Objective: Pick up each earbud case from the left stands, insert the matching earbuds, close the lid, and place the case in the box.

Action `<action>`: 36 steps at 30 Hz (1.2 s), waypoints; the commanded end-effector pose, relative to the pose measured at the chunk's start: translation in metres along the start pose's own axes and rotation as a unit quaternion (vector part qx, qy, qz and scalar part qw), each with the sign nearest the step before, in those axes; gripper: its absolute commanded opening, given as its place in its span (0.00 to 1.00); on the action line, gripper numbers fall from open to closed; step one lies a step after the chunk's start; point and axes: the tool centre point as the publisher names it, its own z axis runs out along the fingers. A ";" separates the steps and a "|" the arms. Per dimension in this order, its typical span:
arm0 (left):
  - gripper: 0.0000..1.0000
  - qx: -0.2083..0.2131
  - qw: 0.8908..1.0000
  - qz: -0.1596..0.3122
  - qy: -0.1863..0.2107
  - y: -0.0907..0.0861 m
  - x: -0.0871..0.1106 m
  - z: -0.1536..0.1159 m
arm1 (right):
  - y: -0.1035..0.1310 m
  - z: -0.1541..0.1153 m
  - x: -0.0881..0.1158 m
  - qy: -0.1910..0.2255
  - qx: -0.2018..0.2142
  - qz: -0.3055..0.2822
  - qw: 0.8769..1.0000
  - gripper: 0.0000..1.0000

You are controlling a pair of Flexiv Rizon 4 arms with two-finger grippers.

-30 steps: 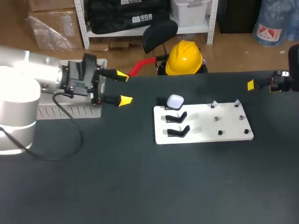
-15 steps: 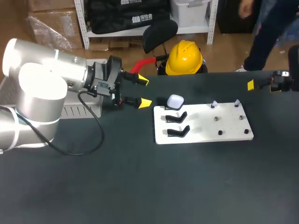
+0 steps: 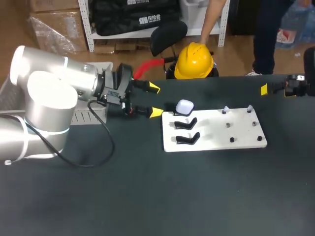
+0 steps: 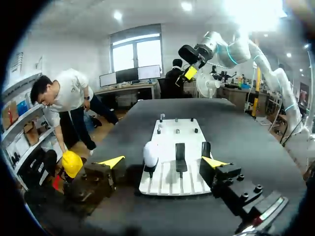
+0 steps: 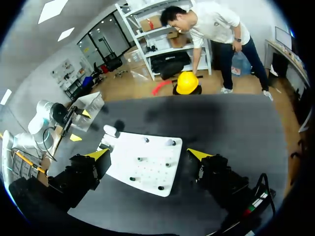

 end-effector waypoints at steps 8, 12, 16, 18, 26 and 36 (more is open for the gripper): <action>1.00 0.019 0.999 -0.023 0.013 0.023 0.010 0.042 | -0.001 0.000 0.000 0.000 -0.001 0.000 1.000 1.00; 1.00 0.027 0.999 -0.029 0.002 0.028 0.017 0.050 | -0.001 0.000 0.000 0.000 -0.001 0.000 1.000 1.00; 1.00 0.038 0.999 -0.031 -0.005 0.027 0.017 0.061 | -0.001 0.000 0.000 0.000 -0.001 0.000 1.000 1.00; 1.00 0.039 0.999 -0.029 -0.004 0.027 0.016 0.067 | -0.001 0.000 0.000 0.000 -0.001 0.000 1.000 1.00; 1.00 0.045 0.998 -0.031 -0.009 0.026 0.017 0.079 | -0.001 0.000 0.000 0.000 -0.001 0.000 1.000 1.00; 1.00 0.054 0.998 -0.032 -0.018 0.028 0.017 0.084 | -0.001 0.000 0.000 0.000 -0.001 0.000 1.000 1.00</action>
